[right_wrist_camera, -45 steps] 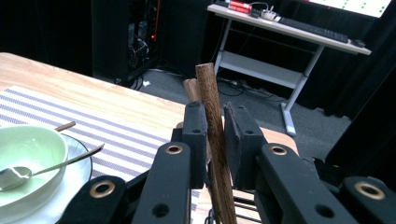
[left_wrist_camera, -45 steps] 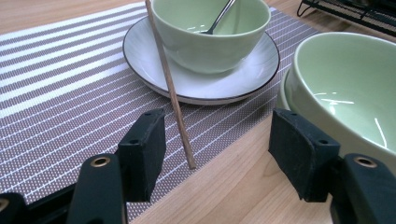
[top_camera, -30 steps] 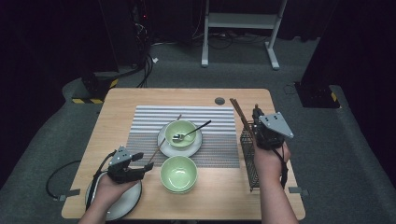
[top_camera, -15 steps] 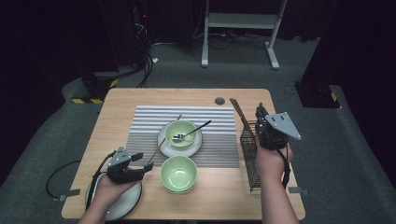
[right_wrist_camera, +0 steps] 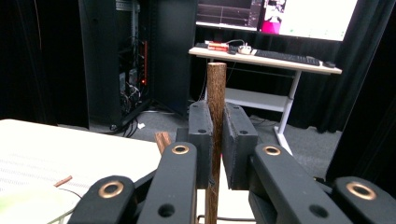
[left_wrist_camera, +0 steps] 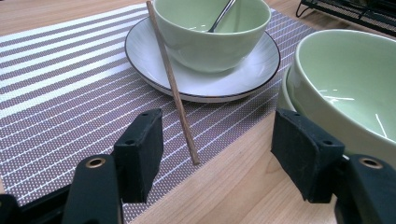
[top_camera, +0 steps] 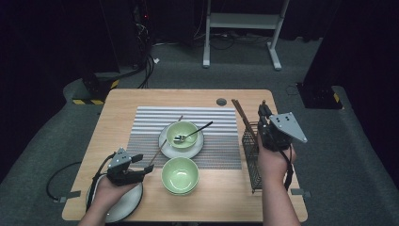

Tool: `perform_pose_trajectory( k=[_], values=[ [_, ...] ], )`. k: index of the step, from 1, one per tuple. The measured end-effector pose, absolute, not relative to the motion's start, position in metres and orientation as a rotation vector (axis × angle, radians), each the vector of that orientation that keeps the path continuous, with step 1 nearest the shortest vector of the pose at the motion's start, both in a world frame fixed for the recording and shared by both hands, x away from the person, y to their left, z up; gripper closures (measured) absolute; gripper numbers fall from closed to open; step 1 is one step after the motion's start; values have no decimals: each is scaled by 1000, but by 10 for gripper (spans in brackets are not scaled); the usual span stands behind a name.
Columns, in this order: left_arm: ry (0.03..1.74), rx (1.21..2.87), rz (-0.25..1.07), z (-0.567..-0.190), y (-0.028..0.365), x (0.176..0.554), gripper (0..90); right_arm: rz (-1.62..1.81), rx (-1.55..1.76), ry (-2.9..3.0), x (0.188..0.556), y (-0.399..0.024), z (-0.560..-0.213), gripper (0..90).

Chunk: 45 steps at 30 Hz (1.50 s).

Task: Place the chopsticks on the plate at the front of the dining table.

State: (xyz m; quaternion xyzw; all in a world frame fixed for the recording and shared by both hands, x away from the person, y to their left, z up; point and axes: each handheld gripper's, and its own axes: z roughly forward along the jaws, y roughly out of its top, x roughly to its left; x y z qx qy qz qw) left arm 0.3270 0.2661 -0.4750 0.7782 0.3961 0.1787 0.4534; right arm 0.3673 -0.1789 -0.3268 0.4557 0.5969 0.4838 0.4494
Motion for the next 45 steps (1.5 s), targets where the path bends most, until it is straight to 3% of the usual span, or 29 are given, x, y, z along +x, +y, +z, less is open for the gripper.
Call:
perform_pose_trajectory(
  k=[45],
  values=[
    [954,1925,440,-471,265,325,345,1294,999,1377,347,-162,-278,829]
  ],
)
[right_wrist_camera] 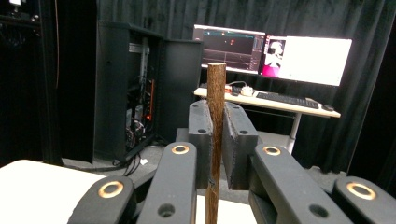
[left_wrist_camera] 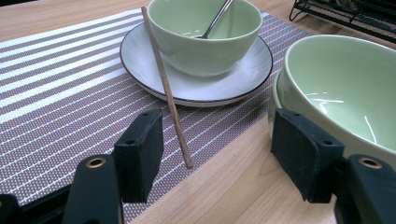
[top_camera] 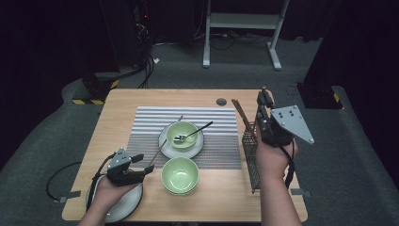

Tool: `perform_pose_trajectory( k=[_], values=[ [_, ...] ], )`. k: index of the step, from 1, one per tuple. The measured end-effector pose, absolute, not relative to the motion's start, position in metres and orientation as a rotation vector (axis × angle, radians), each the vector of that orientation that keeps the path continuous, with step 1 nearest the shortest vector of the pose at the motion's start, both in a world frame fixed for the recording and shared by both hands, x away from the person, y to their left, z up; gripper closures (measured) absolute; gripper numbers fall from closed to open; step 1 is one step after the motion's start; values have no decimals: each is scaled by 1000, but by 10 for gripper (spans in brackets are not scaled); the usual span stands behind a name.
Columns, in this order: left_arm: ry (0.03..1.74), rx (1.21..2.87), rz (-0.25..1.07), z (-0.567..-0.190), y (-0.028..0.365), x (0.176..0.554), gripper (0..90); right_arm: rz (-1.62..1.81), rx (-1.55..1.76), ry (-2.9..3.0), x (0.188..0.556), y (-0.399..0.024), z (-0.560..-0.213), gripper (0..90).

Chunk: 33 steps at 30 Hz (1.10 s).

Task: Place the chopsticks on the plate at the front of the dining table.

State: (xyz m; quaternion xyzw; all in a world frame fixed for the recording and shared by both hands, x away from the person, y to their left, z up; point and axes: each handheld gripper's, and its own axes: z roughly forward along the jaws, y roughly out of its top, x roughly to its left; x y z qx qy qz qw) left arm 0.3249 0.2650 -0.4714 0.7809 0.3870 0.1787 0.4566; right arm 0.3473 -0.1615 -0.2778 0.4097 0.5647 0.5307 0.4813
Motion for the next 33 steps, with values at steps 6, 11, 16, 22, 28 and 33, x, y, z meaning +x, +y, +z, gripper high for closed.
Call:
perform_pose_trajectory(
  k=[6,11,16,22,28,33],
  values=[
    [958,1921,436,-472,264,325,345,1313,984,1375,344,-158,-275,829],
    [954,1923,437,-472,263,325,345,1325,973,1380,343,-154,-275,829],
    [954,1922,437,-471,264,325,345,1343,969,1388,342,-150,-277,829],
    [947,1915,443,-471,264,324,354,1359,964,1403,343,-144,-281,829],
    [951,1913,444,-471,265,324,353,1385,961,1407,341,-139,-284,829],
    [948,1909,446,-471,265,324,353,1409,958,1412,339,-136,-287,828]
  ],
)
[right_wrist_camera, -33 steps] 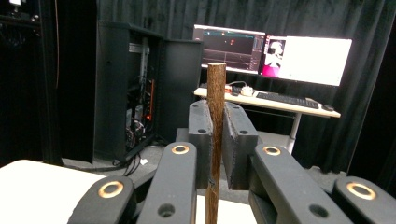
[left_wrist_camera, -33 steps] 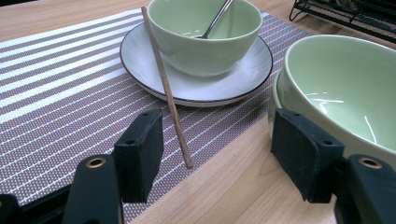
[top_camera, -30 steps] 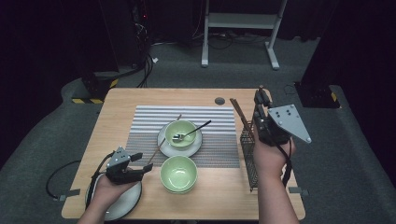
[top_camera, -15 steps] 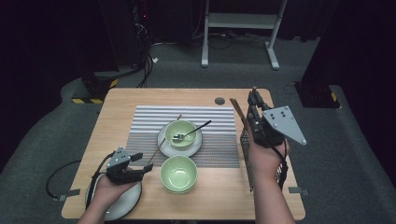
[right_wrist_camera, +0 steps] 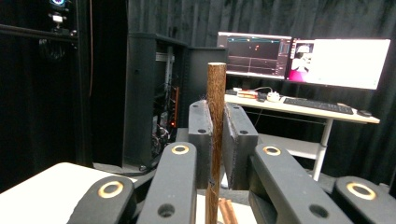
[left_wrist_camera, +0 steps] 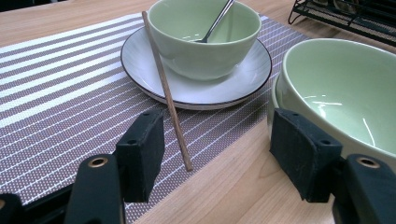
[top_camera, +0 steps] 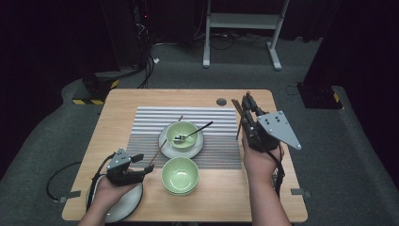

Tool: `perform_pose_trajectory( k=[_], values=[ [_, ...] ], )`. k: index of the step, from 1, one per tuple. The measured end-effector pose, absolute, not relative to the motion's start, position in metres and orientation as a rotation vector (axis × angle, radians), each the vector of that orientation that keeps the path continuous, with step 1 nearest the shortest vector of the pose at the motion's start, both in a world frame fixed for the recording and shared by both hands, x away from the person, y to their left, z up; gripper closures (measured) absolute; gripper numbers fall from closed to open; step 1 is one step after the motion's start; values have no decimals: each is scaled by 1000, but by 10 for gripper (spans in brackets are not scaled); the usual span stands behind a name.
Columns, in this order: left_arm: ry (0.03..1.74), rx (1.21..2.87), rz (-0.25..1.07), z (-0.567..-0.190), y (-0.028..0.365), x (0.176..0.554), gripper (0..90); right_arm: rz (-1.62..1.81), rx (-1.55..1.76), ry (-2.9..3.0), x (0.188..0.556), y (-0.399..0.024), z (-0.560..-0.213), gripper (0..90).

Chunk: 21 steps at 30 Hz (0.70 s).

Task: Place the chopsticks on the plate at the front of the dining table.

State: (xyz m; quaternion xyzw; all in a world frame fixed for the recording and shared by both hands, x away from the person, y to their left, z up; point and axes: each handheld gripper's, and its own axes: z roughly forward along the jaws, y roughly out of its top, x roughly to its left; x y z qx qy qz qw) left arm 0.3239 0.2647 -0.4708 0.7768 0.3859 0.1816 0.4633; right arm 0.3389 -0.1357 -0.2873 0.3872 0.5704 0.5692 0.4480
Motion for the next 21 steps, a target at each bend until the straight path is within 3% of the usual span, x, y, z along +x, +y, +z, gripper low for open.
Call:
perform_pose_trajectory(
  k=[21],
  values=[
    [940,1902,398,-469,261,324,307,1508,950,1443,327,-114,-306,828]
  ],
)
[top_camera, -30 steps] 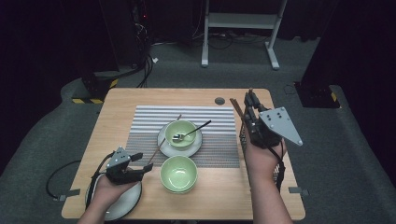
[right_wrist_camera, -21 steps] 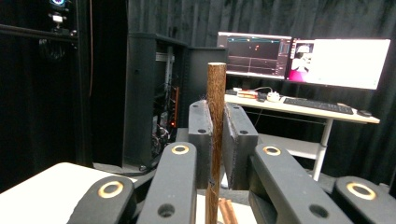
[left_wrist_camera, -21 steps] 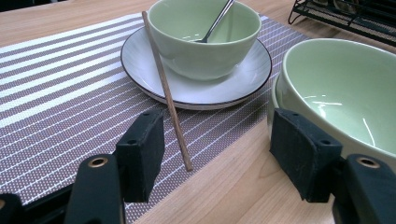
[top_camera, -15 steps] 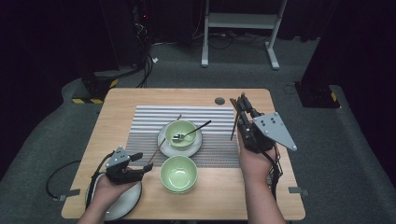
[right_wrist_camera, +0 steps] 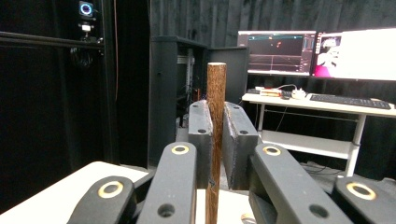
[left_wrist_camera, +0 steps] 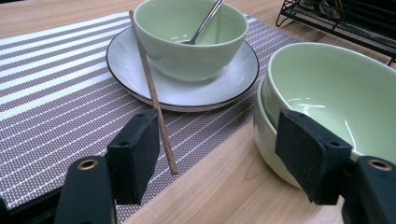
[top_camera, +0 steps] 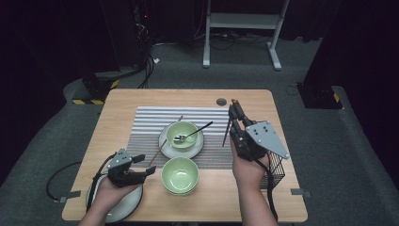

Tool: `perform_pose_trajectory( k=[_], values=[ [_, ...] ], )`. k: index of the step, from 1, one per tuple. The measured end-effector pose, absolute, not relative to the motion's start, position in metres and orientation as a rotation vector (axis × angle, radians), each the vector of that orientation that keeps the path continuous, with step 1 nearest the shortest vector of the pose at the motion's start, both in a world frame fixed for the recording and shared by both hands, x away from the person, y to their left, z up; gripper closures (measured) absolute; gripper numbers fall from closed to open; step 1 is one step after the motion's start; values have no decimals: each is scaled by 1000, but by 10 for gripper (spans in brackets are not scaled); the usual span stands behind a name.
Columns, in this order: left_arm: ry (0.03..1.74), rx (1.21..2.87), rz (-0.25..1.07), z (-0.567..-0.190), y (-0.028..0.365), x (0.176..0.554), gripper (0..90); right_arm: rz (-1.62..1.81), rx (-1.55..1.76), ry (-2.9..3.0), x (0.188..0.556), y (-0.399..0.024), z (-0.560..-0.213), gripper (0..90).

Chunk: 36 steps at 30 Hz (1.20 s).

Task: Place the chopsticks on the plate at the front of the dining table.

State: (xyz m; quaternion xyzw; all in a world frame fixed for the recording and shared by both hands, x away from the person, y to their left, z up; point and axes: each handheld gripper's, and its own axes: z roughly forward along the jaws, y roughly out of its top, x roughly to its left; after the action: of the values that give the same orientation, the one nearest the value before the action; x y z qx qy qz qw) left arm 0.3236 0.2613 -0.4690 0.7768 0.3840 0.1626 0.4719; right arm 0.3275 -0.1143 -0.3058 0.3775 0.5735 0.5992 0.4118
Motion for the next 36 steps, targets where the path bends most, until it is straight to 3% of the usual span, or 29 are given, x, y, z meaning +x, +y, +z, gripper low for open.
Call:
perform_pose_trajectory(
  k=[14,36],
  values=[
    [916,1888,420,-465,257,321,267,1556,932,1473,323,-97,-310,828],
    [885,1860,424,-464,254,317,294,1641,865,1518,315,-61,-311,828]
  ],
)
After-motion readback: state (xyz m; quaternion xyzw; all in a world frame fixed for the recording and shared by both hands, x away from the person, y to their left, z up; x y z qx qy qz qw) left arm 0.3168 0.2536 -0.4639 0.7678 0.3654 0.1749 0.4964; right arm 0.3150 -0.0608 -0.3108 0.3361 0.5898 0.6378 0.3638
